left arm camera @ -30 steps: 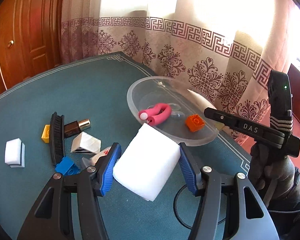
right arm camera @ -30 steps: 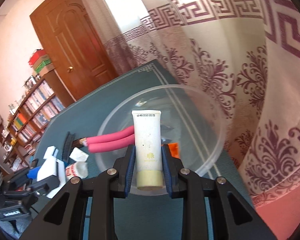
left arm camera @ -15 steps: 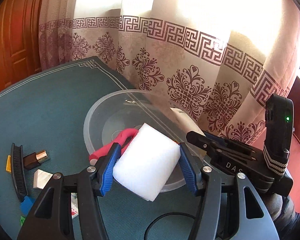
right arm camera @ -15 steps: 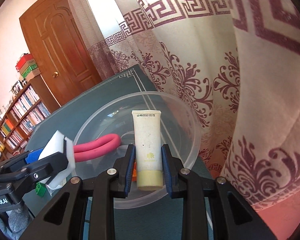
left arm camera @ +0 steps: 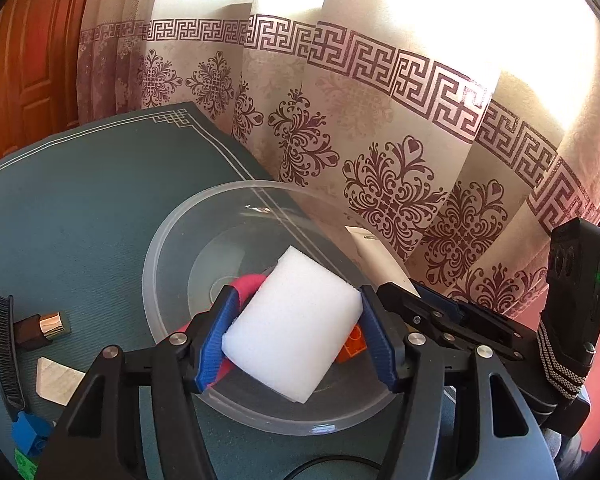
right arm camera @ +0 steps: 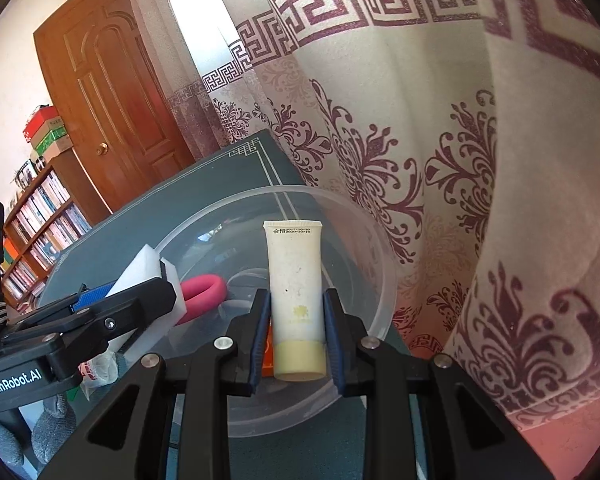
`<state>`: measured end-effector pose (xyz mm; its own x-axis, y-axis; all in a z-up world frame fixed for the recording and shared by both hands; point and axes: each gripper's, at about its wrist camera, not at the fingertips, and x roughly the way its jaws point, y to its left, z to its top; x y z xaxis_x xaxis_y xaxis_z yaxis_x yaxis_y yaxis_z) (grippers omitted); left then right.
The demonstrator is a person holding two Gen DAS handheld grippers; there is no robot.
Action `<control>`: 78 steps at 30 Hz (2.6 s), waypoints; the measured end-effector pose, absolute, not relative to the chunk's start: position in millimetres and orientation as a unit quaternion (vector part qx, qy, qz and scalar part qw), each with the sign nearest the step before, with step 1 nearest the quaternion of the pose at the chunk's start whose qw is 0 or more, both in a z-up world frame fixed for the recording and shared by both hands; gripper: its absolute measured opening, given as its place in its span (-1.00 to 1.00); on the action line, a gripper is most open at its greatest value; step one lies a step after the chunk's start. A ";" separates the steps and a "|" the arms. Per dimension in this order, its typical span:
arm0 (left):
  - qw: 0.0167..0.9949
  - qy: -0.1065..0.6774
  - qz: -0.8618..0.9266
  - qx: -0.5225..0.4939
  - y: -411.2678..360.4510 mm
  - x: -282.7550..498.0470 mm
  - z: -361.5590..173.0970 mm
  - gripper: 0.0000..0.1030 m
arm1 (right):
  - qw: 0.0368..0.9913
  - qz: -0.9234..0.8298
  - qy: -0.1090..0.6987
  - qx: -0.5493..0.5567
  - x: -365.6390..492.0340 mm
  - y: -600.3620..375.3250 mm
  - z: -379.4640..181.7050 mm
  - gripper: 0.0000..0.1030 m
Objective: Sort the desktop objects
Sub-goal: 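Open the left gripper to drop the sponge while the right gripper releases the cream tube, then move the left gripper back to the green brick and close on it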
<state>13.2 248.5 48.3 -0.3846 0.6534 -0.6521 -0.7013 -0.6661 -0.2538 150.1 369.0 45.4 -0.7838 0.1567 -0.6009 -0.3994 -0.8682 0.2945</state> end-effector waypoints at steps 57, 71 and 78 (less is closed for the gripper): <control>0.295 -0.046 0.875 -0.382 100.3 21.3 48.3 0.64 | 0.144 0.932 0.202 -0.266 151.2 327.3 60.4 0.16; 0.236 -0.033 0.887 -0.396 41.1 24.0 26.4 0.64 | 0.109 0.934 0.197 -0.277 145.0 291.8 58.8 0.19; 0.225 -0.030 0.883 -0.410 29.8 22.5 15.5 0.64 | 0.091 0.936 0.193 -0.279 146.2 273.0 59.5 0.19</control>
<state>22.5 29.8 15.5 -0.5627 0.4218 -0.7109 -0.3731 -0.8970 -0.2369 146.2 273.0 59.5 -0.8274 0.0631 -0.5581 -0.2788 -0.9087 0.3106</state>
